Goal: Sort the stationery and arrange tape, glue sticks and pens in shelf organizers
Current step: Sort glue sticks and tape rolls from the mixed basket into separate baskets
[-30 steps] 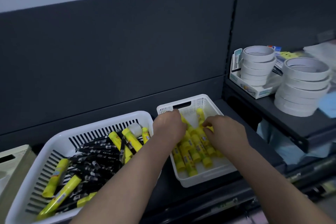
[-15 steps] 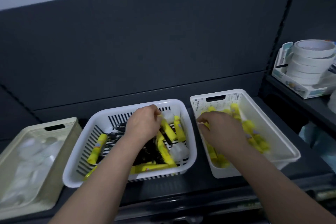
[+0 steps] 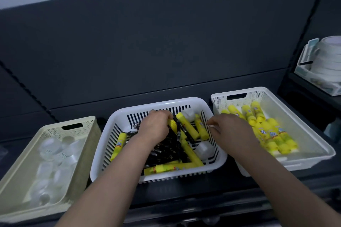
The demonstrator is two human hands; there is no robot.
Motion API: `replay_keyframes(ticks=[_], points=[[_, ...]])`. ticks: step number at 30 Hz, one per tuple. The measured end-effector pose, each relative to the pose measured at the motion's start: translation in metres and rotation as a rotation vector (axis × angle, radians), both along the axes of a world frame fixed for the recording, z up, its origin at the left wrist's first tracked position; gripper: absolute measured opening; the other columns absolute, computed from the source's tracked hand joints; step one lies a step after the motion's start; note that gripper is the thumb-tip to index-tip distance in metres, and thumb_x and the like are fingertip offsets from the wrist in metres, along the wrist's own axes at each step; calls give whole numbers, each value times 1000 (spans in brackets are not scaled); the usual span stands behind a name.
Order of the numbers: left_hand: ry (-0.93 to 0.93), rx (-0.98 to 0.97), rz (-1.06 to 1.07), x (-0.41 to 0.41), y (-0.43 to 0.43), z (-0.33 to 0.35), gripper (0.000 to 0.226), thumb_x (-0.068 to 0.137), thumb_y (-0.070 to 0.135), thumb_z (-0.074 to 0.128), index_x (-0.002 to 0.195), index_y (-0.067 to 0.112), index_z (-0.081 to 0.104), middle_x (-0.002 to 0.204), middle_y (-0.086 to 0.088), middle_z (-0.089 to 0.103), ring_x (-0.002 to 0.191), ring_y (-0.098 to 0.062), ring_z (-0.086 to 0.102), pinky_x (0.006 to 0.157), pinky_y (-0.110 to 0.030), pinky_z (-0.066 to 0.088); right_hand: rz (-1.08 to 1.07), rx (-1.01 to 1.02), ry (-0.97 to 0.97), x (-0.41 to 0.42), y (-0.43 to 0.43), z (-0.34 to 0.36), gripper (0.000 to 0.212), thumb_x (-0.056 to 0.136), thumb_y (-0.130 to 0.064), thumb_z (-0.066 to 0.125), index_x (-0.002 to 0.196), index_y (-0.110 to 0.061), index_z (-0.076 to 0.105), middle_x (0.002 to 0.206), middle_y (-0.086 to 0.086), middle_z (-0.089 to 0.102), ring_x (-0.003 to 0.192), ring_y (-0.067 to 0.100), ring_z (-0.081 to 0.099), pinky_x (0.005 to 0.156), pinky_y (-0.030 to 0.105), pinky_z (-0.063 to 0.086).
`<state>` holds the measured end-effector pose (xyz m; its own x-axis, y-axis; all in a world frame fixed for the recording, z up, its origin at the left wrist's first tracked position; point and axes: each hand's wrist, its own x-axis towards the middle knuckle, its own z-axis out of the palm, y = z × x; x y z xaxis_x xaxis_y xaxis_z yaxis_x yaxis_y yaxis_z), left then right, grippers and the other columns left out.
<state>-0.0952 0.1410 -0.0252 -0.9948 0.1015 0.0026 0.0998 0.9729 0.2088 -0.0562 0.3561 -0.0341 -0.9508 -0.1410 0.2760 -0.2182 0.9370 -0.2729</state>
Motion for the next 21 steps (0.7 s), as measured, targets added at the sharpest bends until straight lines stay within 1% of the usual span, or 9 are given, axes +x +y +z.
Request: replay_keyframes(ticks=[3,5,7,10,12,14,15,17,21], points=[[-39,-147,-137,-9,2,-6,57,80,-5,48,127,27,53,125,-5,56,122,-25,42,92,-39,39,-22,32,-15,2,-5,1,24,91,-33,50,108,-33,66,100,-6,65,97,17,56,65,28,43],[-23,-257,-187,-12,0,-9,50,82,1,50,126,26,53,125,-3,55,121,-25,40,93,-41,36,-28,83,-12,2,-8,0,25,91,-35,48,110,-34,65,101,-7,66,98,18,56,70,30,44],[5,-353,-201,-13,-4,-11,39,85,8,50,120,26,55,121,-1,56,117,-25,41,91,-41,34,-37,122,-8,2,-10,1,26,91,-35,47,111,-36,64,102,-9,67,99,18,56,74,31,40],[26,-392,-118,-12,-18,-8,29,86,13,52,113,22,56,114,-2,56,112,-26,40,88,-41,33,-39,127,-3,0,-23,4,24,91,-34,48,109,-36,64,103,-9,67,100,18,56,77,32,37],[24,-340,-29,-10,-28,-4,25,87,19,55,113,21,55,113,-2,56,111,-26,42,86,-41,35,-20,116,-8,-6,-36,4,23,90,-30,50,106,-35,65,99,-7,68,95,19,59,69,29,39],[15,-191,45,-7,-39,2,21,89,30,57,108,20,55,109,-2,57,105,-25,48,82,-38,41,-13,72,-58,-17,-49,1,23,89,-25,51,106,-34,65,98,-6,68,90,19,61,59,26,37],[6,-83,82,-5,-45,6,20,90,34,56,104,20,55,104,-1,58,100,-24,51,76,-35,43,-8,61,-94,-23,-55,-1,26,89,-22,51,109,-32,63,99,-5,67,92,19,61,59,26,38],[8,79,139,0,-56,11,21,90,39,55,97,20,55,93,2,59,89,-22,54,64,-32,39,-6,89,-144,-38,-67,-9,30,88,-16,51,115,-27,60,99,-1,67,94,21,61,61,27,40],[59,179,156,10,-74,13,19,89,37,59,91,18,55,84,0,59,82,-23,56,62,-32,38,-44,181,-197,-61,-84,-17,32,86,-12,54,117,-21,54,95,1,65,84,23,62,56,27,39]])
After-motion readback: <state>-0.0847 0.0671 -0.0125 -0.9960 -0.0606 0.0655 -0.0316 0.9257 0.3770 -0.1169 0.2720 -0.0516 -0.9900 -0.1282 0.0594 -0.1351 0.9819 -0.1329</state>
